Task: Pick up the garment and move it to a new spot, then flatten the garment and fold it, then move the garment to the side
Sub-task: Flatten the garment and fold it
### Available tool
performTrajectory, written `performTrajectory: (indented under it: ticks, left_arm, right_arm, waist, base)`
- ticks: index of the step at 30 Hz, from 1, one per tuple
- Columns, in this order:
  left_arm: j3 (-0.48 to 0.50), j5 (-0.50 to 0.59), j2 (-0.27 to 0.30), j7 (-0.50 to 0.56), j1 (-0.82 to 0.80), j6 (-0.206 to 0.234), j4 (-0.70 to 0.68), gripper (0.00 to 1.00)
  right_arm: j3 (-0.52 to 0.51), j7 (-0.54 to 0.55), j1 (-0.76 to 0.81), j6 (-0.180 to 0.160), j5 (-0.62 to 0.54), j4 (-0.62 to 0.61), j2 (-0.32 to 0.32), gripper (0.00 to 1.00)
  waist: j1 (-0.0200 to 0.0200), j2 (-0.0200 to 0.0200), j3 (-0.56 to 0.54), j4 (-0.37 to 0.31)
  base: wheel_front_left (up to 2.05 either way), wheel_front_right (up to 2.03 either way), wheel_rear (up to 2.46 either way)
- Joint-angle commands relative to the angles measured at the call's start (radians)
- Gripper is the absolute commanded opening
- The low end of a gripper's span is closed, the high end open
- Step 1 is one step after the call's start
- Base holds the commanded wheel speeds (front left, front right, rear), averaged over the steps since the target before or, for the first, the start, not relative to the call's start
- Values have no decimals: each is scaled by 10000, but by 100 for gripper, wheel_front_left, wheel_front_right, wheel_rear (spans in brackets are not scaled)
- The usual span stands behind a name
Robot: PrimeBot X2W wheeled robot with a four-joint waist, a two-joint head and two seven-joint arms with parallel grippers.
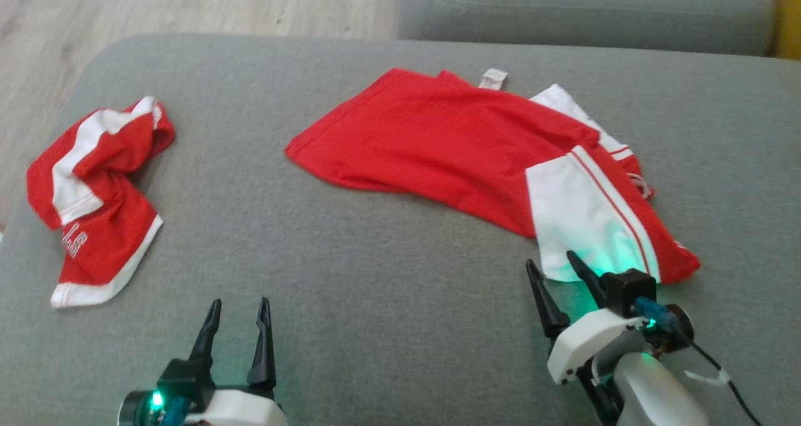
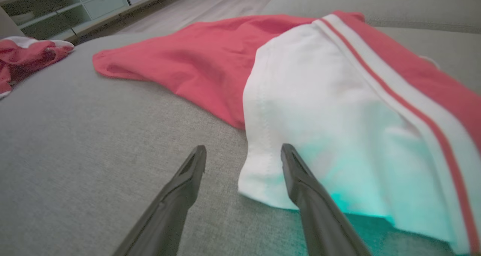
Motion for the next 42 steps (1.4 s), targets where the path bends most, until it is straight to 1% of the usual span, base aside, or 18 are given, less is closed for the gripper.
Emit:
performTrajectory:
  ticks: [1,5,6,7,8,10,13,19,20,24,28,30,33,40,42]
  left_arm:
    - [229,-76,12,-53,-476,9,-237,100]
    - [225,-131,11,-53,-534,5,-176,100]
    - [225,-151,10,-53,-547,11,-173,100]
    - [222,-179,10,-53,-557,14,-166,100]
    - [211,-202,10,-53,-569,9,-147,100]
    - [176,-223,10,-53,-604,-21,-130,100]
    - [164,-291,10,-53,-618,-11,-138,100]
    - [134,-347,9,-53,-637,-16,-152,100]
    - [137,-341,9,-53,-632,-23,-129,100]
    - [86,-327,9,-53,-634,-89,-88,100]
    - [11,-308,9,-53,-679,-140,-11,100]
    - [-55,-282,9,-53,-695,-173,31,100]
    - [-149,-253,9,-53,-727,-237,108,100]
    - [-704,-320,9,-53,-796,-352,224,100]
    - [-746,-331,9,-53,-784,-343,236,100]
  right_arm:
    - [120,-67,-310,-7,-149,-138,64,100]
    - [-124,-67,-368,-7,-527,698,64,100]
    - [-133,-67,-384,-7,-550,871,64,61]
    - [-143,-67,-408,-7,-594,986,64,35]
    - [-168,-67,-419,-7,-649,1054,64,0]
    - [-379,-67,-412,-7,-828,996,64,0]
    - [-1001,-67,-216,-7,-1285,592,-39,0]
    - [-2343,-67,313,-7,-1906,-660,-733,0]
    - [-2574,-67,374,-7,-2066,-1156,-986,0]
    - [-2713,-67,211,-7,-2209,-2134,-1353,0]
    - [-2855,-67,-364,-7,-2282,-2886,-1701,0]
    - [-2920,-67,-793,-7,-2245,-2993,-1853,0]
    - [-2652,-67,-1643,-7,-2311,-2850,-2191,0]
    - [-2186,-67,-3841,-7,-2728,-2225,-3008,0]
    - [-2130,-67,-4133,-7,-2804,-2205,-3082,0]
  waist:
    - [0,0,173,180]
    - [0,0,298,272]
    - [0,0,330,260]
    - [0,0,364,228]
    - [0,0,380,182]
    - [0,0,421,39]
    - [0,0,394,-248]
    - [0,0,262,-892]
    - [0,0,219,-1096]
    - [0,0,157,-1458]
    - [0,0,130,-1675]
    - [0,0,98,-1720]
    - [0,0,33,-1677]
    - [0,0,-26,-930]
    - [0,0,-26,-827]
  base:
    - [0,0,0]
    - [0,0,0]
    - [0,0,0]
    - [0,0,0]
    - [0,0,0]
    - [0,0,0]
    - [0,0,0]
    - [0,0,0]
    - [0,0,0]
    - [0,0,0]
    - [0,0,0]
    - [0,0,0]
    - [0,0,0]
    - [0,0,0]
    - [0,0,0]
